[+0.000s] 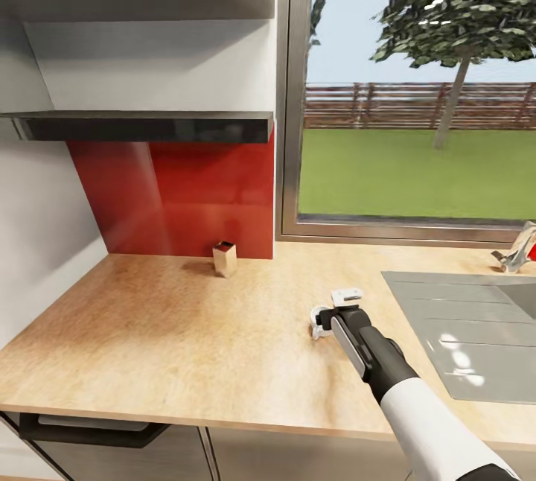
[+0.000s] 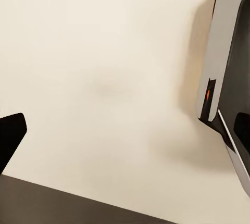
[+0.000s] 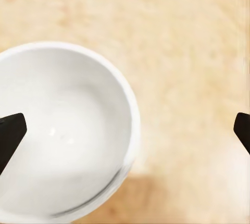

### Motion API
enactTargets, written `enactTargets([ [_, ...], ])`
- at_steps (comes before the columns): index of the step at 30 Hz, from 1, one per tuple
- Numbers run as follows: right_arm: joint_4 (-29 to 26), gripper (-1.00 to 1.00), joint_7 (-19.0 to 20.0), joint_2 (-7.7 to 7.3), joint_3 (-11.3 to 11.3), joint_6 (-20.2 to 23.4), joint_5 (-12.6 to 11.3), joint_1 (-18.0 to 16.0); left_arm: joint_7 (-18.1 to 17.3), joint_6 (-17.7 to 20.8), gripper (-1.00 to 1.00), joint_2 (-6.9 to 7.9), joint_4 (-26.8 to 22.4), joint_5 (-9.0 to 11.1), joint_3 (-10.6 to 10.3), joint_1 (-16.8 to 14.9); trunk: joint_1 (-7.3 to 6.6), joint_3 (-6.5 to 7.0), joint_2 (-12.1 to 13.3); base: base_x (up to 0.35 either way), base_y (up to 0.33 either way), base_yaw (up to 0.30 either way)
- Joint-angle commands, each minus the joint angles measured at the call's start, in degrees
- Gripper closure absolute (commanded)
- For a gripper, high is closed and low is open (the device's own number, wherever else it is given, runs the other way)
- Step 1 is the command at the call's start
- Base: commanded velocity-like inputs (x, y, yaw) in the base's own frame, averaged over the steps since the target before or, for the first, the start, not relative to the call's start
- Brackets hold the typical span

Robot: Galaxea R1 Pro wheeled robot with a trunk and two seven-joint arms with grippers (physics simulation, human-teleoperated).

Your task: Set up a coffee station on the kitchen countertop: keep the coffee maker on the countertop, move the bottle of coffee from the kitchen shelf to the counter next to the coffee maker, place a paper coffee filter on top of the coffee maker, put the saucer next to the coffee maker with the coffee cup on the saucer, and place the electric kettle next to the coffee maker.

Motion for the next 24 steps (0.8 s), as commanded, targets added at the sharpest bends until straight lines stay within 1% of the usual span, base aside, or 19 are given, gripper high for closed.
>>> enactTargets([
  [1,-0.01,-1.0,-0.55,-0.07,0.16,0.15,-0.61,-0.07,0.07,-0.3,-1.0,-0.01,0.14,0.44,-0.49,-0.07,0.04,-0.13,-0.13,0.0,0.0,0.0],
  [12,0.88,-1.0,-0.55,-0.24,0.16,0.13,-0.61,-0.07,0.07,-0.27,-1.0,-0.02,0.14,0.44,-0.51,-0.07,0.04,-0.13,-0.13,0.0,0.0,0.0],
  [19,2.57,-1.0,-0.52,-0.21,0.23,-2.53,-0.61,-0.07,0.07,-0.21,-1.0,-0.01,0.14,0.44,-0.5,-0.07,0.04,-0.13,-0.13,0.0,0.0,0.0],
  [24,3.2,-1.0,-0.48,-0.2,0.25,-3.1,-0.63,-0.07,0.07,-0.21,-1.0,-0.01,0.14,0.44,-0.51,-0.07,0.04,-0.13,-0.13,0.0,0.0,0.0],
])
